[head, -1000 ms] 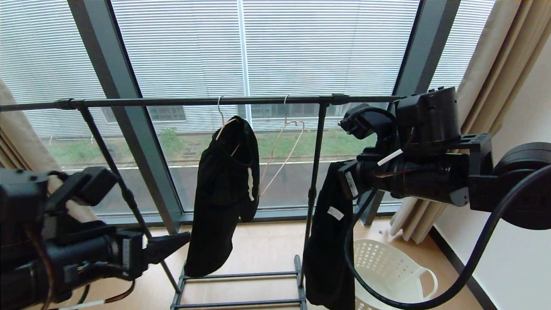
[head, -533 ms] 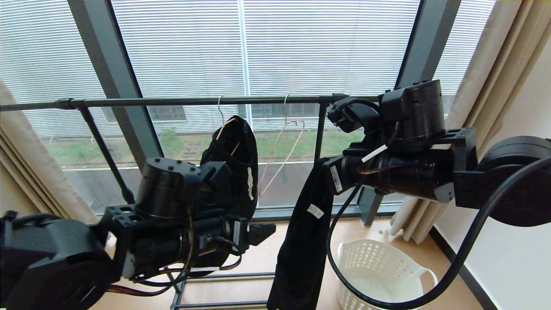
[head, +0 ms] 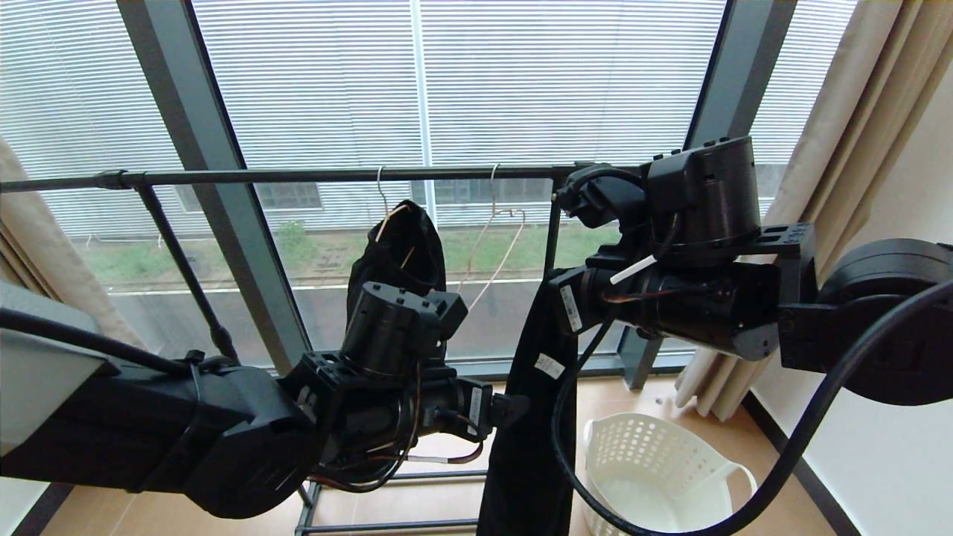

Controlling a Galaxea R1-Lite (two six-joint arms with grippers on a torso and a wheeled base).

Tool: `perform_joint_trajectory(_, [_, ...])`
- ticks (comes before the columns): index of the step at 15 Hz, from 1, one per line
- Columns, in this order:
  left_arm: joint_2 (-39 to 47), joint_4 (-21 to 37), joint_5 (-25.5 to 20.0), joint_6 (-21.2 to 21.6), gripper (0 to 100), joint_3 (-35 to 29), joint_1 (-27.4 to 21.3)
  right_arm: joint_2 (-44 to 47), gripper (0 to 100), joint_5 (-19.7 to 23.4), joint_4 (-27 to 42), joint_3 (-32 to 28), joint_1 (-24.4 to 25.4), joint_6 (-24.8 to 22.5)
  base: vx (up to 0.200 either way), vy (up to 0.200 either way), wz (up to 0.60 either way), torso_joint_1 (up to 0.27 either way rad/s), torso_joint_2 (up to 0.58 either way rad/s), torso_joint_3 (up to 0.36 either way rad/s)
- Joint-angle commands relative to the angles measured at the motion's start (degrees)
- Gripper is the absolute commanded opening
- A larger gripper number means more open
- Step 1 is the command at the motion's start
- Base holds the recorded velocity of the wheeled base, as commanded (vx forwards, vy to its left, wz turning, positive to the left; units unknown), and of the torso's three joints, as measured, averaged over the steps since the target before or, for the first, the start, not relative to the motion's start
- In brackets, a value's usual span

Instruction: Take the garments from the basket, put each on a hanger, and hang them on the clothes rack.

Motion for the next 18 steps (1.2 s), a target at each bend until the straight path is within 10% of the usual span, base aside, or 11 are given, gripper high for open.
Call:
perform_joint_trajectory(1, [1.4, 0.0, 0.0, 0.0, 100, -1.0, -0.2, 0.4, 0, -0.5, 0.0, -0.1, 1.0, 0.0, 0.000, 0.000, 0.00, 0.000, 0.00, 0.000])
perform_joint_trajectory(18, [12.5, 0.0, 8.9, -0.4, 100, -2.8, 2.4, -1.5, 0, -0.8, -0.1, 0.1, 0.9, 0.0, 0.000, 0.000, 0.00, 0.000, 0.00, 0.000])
